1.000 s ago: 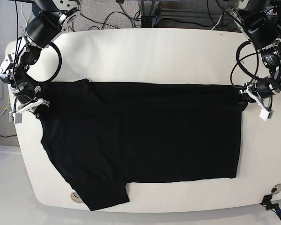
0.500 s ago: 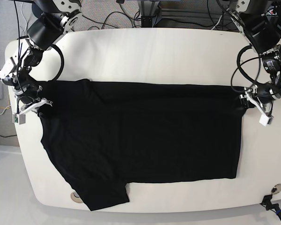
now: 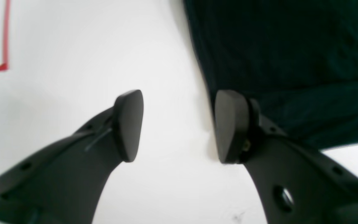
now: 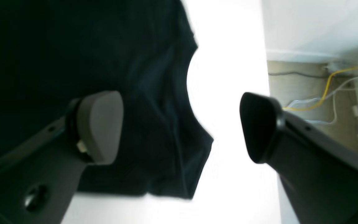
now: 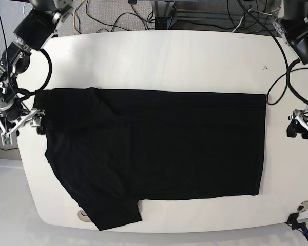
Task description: Fold the T-shirt properly
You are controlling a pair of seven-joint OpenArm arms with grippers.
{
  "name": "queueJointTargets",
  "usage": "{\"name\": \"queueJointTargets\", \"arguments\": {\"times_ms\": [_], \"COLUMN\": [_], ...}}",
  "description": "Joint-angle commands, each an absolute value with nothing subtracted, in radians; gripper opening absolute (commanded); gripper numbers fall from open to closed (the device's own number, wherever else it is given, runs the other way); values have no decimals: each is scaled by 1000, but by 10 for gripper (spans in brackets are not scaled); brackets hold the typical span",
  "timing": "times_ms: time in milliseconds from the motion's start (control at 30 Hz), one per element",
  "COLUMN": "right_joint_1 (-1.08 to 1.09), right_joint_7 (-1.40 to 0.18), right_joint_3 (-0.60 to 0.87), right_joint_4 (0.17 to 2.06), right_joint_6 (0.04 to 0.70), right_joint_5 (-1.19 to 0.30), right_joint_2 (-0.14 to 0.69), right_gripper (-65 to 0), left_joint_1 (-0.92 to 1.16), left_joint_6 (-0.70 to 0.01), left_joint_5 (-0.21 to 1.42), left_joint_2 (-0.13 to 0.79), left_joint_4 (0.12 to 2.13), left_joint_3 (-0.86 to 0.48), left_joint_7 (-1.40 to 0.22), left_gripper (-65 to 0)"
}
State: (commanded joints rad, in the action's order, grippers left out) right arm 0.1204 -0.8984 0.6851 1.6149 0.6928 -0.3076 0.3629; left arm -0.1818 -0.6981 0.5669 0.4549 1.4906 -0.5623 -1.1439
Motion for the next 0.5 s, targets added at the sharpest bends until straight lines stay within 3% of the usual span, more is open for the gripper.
{"name": "queueJointTargets", "arguments": {"times_ms": [267, 500], "right_joint_1": [47, 50], "right_joint_7": [-756, -638], "right_joint_3": [687, 759], "right_joint_4": [1541, 1346], "right_joint_6": [698, 698], "right_joint_5": [-85, -71], "right_joint_2": [338, 340], "right_gripper": [-83, -83], "left_joint_1": [36, 87], "left_joint_6": [-698, -698], "left_joint_5": [406, 320], "left_joint_2": [447, 447], "left_joint_4": [1620, 1613], "left_joint_3": [-371, -325], "left_joint_7": [-843, -723], "left_gripper": [-302, -302]}}
